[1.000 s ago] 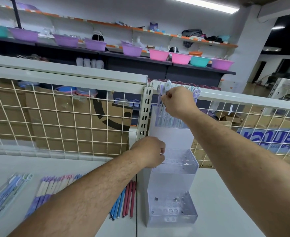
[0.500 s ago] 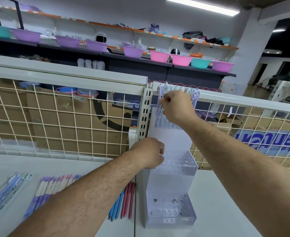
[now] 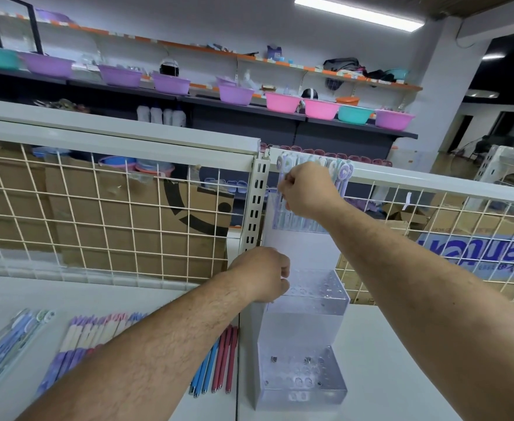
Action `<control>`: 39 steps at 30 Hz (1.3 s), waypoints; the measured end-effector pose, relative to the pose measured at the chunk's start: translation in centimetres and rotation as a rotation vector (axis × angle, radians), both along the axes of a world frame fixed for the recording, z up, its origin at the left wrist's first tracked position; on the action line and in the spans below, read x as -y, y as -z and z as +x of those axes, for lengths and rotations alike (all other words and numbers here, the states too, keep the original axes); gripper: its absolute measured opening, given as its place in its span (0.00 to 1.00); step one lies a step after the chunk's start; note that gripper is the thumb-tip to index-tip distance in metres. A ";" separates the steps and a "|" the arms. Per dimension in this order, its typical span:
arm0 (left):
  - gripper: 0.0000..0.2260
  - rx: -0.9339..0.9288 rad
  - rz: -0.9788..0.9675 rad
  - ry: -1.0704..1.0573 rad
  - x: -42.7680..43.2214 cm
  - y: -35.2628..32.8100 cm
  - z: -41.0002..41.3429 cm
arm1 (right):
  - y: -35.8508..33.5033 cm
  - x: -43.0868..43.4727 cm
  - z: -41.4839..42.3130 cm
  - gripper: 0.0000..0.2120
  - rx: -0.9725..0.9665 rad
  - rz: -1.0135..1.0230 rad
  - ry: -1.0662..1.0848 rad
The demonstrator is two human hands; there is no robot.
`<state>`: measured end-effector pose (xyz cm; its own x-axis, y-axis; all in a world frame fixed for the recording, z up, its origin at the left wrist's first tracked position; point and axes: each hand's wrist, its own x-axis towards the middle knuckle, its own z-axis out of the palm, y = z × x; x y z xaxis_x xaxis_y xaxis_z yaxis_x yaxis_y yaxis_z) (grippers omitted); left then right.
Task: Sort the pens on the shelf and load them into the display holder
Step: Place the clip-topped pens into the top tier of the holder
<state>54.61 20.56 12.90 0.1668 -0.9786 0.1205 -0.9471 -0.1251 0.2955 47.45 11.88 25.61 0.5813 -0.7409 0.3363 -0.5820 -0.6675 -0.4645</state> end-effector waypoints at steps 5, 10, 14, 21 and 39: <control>0.11 -0.008 -0.002 -0.002 0.1 0.1 0.1 | 0.4 0.1 -0.1 0.20 0.010 -0.017 0.054; 0.11 -0.012 -0.002 -0.007 0.2 0.2 0.2 | 2.4 0.0 -1.3 0.08 0.064 0.010 0.060; 0.11 -0.036 0.003 -0.024 0.0 0.2 0.3 | 5.3 -0.4 -3.4 0.05 0.060 -0.013 0.054; 0.11 -0.085 -0.205 -0.146 -1.7 0.3 0.4 | 9.9 -0.5 -7.3 0.10 -0.095 0.044 -0.009; 0.10 -0.100 -0.212 -0.316 -10.1 2.4 2.8 | 14.3 -6.4 -4.0 0.14 -0.061 -0.057 -0.267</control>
<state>57.41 30.62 10.51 0.4773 -0.8321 0.2826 -0.8369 -0.3323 0.4350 43.43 18.25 11.36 0.7738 -0.5394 0.3320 -0.4074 -0.8252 -0.3912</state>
